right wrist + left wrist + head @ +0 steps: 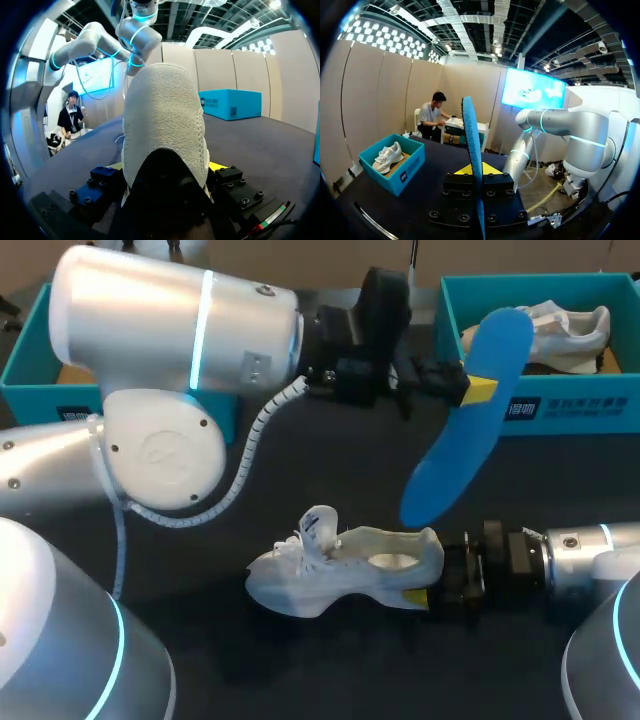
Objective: Take the shoe out of the shoebox, open the shoe tongue, remove and reinsert the insole, then place the shoe into the shoebox
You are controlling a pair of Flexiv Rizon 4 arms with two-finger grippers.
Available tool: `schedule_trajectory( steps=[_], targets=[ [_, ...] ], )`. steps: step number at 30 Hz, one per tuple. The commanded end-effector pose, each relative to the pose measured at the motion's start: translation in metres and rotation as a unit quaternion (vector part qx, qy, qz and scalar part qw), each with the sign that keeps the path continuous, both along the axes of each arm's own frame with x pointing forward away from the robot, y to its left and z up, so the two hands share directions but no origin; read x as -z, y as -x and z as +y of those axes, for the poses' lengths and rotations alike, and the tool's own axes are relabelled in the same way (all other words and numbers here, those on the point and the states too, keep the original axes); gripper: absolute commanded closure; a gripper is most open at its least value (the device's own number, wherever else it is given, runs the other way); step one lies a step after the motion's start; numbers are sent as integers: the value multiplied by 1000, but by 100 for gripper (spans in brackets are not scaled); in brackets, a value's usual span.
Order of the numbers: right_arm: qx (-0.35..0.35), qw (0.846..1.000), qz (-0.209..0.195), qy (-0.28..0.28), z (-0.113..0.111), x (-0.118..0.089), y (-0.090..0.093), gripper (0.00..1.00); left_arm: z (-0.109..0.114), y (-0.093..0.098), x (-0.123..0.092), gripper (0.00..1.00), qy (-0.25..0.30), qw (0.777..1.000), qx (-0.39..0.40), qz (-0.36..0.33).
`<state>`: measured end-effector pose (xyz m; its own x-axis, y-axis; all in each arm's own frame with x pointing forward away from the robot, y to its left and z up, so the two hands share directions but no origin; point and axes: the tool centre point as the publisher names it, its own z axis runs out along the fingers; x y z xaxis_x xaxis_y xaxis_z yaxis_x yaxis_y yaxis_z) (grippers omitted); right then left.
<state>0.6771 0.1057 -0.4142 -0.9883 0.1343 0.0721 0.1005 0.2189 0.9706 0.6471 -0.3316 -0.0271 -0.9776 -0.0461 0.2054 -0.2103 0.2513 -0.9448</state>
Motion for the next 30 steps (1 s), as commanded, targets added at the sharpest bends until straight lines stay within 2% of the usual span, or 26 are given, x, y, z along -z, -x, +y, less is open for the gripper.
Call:
schedule_trajectory(
  steps=[1, 5, 15, 22, 26, 30],
  targets=[
    [1, 1000, 0, 2, 1, -1, 0, 100, 10, 1, 2, 100, 4, 1000, 7, 1],
    [1, 1000, 0, 2, 1, -1, 0, 100, 9, 8, -2, 100, 24, 999, 20, 11],
    [1, 1000, 0, 2, 1, -1, 0, 100, 19, 16, -34, 100, 65, 997, 42, 12],
    [1, 1000, 0, 2, 1, -1, 0, 100, 22, 17, -53, 100, 64, 997, 45, 1],
    [1, 1000, 0, 2, 1, -1, 0, 100, 31, 19, -70, 100, 75, 996, 48, 17],
    [1, 1000, 0, 2, 1, -1, 0, 100, 40, 23, -78, 100, 85, 994, 53, 32]
  ],
)
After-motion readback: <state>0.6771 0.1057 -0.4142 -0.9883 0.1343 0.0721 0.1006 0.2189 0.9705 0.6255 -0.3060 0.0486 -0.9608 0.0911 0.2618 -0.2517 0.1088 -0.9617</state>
